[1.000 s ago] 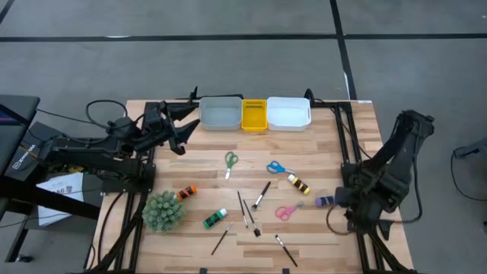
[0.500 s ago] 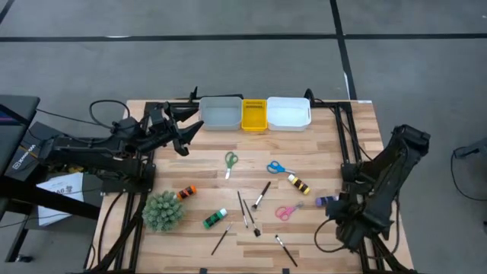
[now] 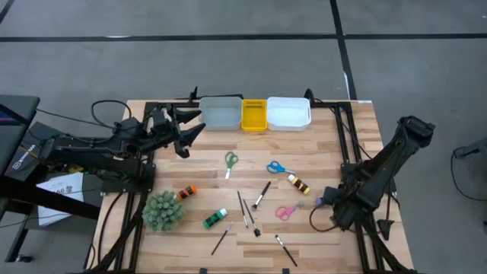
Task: Pick & Place Paint Supplies
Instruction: Put the purple paint bottle into the yellow bin
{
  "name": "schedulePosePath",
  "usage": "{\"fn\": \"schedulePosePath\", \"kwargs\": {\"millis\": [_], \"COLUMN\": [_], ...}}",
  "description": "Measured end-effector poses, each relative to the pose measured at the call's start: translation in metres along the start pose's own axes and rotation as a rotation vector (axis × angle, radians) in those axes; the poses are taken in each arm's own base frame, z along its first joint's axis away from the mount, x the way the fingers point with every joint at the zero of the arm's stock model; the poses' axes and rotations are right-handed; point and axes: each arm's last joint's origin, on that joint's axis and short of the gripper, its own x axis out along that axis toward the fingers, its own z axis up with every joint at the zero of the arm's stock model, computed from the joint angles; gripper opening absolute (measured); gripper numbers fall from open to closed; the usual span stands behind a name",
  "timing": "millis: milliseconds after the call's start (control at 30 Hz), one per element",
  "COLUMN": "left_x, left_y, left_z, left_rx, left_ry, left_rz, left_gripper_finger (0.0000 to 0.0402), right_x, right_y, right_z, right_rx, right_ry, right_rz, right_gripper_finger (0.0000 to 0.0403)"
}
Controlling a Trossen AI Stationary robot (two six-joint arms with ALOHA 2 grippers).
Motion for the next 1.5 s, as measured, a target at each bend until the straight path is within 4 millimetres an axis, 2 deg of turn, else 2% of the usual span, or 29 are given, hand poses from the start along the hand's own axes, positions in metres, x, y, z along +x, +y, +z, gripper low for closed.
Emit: {"fn": "schedulePosePath", "kwargs": {"millis": [167, 333, 500, 800, 1300, 1500], "left_x": [0.0, 0.0, 0.0, 0.0, 0.0, 0.0], "left_y": [0.0, 0.0, 0.0, 0.0, 0.0, 0.0], "left_z": [0.0, 0.0, 0.0, 0.0, 0.001, 0.001], "left_rx": [0.0, 0.0, 0.0, 0.0, -0.003, -0.003], "left_ry": [0.0, 0.001, 0.001, 0.001, -0.007, -0.008], "left_rz": [0.0, -0.001, -0.001, -0.001, -0.001, -0.002], "left_gripper_finger": [0.0231, 0.023, 0.0226, 0.0226, 0.0223, 0.0221], "right_x": [0.008, 0.015, 0.028, 0.05, 0.054, 0.054], "right_y": [-0.012, -0.019, -0.019, -0.017, -0.009, -0.006], "right_z": [0.006, 0.016, 0.022, 0.018, 0.021, 0.024], "right_rx": [-0.016, -0.064, -0.125, -0.173, -0.123, -0.081], "right_ry": [0.005, 0.008, 0.006, 0.057, 0.026, 0.007], "right_rz": [0.103, 0.099, 0.104, 0.109, 0.225, 0.263], "right_gripper_finger": [0.0175, 0.0175, 0.0175, 0.0175, 0.0174, 0.0155]}}
